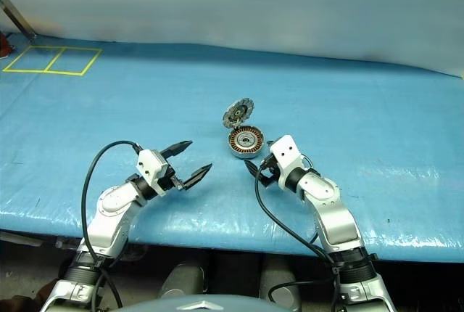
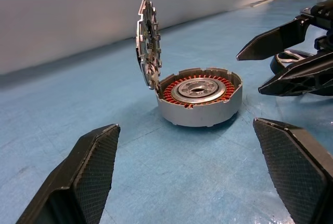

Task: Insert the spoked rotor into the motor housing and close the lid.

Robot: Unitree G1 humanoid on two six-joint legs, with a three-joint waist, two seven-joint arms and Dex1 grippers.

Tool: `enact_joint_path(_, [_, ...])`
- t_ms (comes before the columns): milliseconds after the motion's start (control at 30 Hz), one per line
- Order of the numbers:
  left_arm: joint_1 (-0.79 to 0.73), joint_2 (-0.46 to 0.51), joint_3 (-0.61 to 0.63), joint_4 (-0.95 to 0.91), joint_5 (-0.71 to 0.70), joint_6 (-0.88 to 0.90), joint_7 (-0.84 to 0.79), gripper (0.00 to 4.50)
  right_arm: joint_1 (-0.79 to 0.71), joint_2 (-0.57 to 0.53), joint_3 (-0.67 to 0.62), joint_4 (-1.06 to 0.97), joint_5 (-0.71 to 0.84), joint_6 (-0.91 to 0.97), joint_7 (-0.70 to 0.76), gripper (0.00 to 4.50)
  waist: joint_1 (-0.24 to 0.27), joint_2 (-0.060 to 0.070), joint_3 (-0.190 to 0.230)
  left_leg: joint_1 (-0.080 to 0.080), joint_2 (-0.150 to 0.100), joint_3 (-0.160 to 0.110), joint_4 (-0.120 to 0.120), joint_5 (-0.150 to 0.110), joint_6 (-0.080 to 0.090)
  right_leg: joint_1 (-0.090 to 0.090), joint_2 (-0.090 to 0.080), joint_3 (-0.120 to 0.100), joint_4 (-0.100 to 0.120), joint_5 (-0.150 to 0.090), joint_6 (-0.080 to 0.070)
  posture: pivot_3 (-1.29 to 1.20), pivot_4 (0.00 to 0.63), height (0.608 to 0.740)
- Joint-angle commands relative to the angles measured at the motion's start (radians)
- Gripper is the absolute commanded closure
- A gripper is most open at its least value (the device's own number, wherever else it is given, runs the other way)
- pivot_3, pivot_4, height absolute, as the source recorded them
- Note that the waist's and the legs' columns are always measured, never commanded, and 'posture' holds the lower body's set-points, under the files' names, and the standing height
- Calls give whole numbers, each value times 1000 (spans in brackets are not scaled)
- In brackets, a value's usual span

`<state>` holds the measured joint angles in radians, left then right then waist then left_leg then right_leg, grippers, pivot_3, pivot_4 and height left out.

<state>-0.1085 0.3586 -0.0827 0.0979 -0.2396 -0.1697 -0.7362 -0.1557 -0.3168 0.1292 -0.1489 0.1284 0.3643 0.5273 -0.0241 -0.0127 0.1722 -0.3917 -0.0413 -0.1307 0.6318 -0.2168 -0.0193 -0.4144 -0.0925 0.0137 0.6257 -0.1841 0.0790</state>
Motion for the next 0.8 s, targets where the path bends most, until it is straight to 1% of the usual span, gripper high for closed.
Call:
enact_joint_path(33, [-3,2,19,-53,-11,0,4,0,-22,-34,9,-66,-1,3,30,15,0,0,0,0,0,0,0,0,0,0,0,0,0,0,0,0,150,740])
enact_joint_path(200, [5,-4,11,-56,-5,2,8,0,-138,-174,95,-98,-73,4,156,15,-4,0,0,0,0,1,0,0,0,0,0,0,0,0,0,0,150,740])
enact_joint_path(300, [3,-4,12,-55,-1,-2,12,0,-228,-258,171,-89,-107,1,272,15,-3,0,0,0,0,0,0,0,0,0,0,-1,0,0,0,0,150,740])
enact_joint_path(400, [9,-7,10,-53,3,-9,19,0,-335,-308,258,-50,-150,11,385,15,-4,0,0,-1,0,0,-1,0,0,0,0,-1,-1,0,0,0,150,740])
enact_joint_path(533, [22,-27,2,-52,8,-17,34,0,-486,-310,375,82,-257,-21,466,15,-3,0,0,-1,0,0,-1,0,0,-1,0,-1,-1,0,0,0,150,740])
enact_joint_path(800, [53,-42,1,-69,17,-22,52,0,-659,-254,458,338,-371,-125,532,15,-3,0,0,-1,0,0,-1,0,0,-1,0,-1,-1,2,3,0,150,740])
